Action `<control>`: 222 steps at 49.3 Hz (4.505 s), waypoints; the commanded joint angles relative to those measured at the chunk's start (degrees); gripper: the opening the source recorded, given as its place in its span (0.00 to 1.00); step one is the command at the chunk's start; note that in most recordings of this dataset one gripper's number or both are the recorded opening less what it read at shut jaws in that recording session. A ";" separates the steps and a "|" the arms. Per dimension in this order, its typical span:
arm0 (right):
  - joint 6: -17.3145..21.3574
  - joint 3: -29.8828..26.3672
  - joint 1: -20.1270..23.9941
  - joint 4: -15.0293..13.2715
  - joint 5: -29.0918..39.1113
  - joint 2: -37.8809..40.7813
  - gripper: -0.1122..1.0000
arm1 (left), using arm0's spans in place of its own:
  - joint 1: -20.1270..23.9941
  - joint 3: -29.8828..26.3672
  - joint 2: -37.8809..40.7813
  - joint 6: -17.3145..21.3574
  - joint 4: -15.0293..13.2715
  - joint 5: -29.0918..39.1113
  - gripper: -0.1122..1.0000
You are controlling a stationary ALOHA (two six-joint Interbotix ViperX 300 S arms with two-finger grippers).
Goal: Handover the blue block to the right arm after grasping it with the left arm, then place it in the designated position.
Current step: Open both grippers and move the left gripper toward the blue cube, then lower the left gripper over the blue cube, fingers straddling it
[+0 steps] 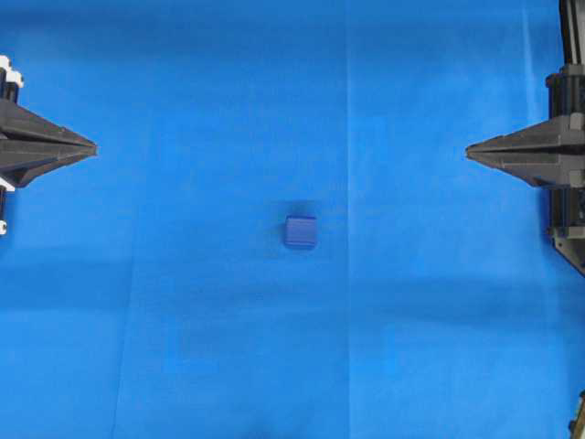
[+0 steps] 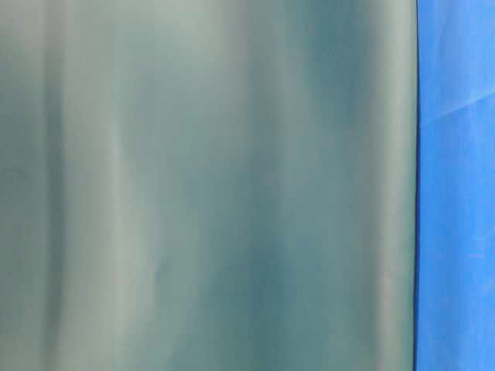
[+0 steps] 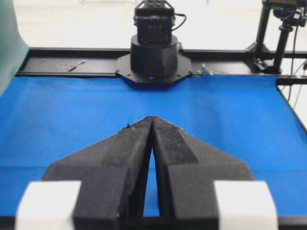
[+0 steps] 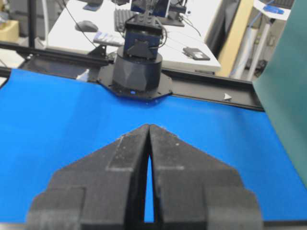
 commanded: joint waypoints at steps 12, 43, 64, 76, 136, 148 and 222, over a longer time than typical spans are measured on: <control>-0.44 -2.02 -0.18 -0.26 1.49 2.46 0.08 | -0.97 -1.05 -0.44 -0.53 0.00 1.49 0.11; 0.62 -2.20 -0.44 0.18 2.99 2.20 0.47 | -1.05 -0.97 0.00 -0.97 0.00 1.23 0.48; 0.70 -2.20 -0.79 0.18 3.43 2.29 0.96 | -0.97 -0.88 0.88 -0.88 0.00 0.44 0.93; 0.70 -2.20 -0.97 0.26 3.25 2.37 0.95 | -0.26 -2.02 9.93 -0.35 0.00 -9.14 0.93; 0.70 -2.02 -1.05 0.26 3.43 2.37 0.95 | -0.88 -36.39 51.77 -1.14 0.09 -9.40 0.93; 0.70 -2.11 -1.05 0.26 3.52 2.46 0.95 | -1.41 -42.71 53.88 -2.99 0.00 8.70 0.92; 0.70 -1.93 -1.05 0.26 4.57 3.34 0.95 | -3.16 -64.07 63.63 -4.48 0.88 58.01 0.92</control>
